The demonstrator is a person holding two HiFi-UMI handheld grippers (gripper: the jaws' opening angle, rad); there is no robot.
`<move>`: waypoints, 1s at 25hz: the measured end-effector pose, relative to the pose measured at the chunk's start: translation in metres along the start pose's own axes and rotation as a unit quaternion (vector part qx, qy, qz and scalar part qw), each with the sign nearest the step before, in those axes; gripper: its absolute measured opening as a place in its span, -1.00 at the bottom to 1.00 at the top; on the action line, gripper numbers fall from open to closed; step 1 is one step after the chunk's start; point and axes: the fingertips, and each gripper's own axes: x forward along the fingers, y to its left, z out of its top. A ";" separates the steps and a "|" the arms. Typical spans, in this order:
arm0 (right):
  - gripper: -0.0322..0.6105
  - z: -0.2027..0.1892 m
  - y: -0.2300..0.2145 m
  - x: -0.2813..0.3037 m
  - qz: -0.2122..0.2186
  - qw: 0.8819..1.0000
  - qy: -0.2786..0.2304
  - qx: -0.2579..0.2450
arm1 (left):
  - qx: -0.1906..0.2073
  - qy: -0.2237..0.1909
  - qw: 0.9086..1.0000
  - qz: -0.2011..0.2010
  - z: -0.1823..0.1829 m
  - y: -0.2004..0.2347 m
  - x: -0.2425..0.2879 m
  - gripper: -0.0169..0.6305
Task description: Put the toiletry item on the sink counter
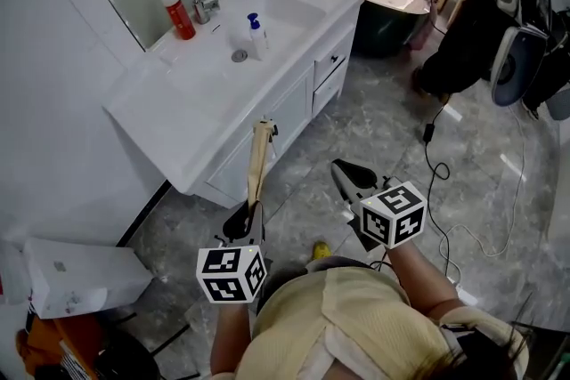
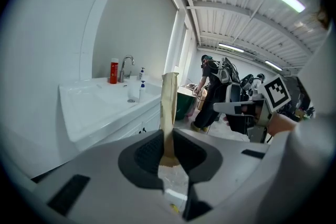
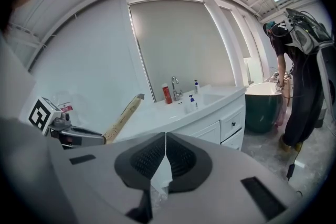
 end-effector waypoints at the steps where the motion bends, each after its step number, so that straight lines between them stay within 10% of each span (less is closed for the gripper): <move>1: -0.81 0.001 -0.006 0.000 0.001 1.000 0.000 -0.001 | -0.001 -0.001 1.000 0.001 0.002 -0.003 0.004 -0.69; 25: -0.81 0.045 -0.066 0.071 0.001 1.000 0.005 -0.005 | 0.013 -0.005 1.000 0.007 0.069 0.026 0.087 -0.69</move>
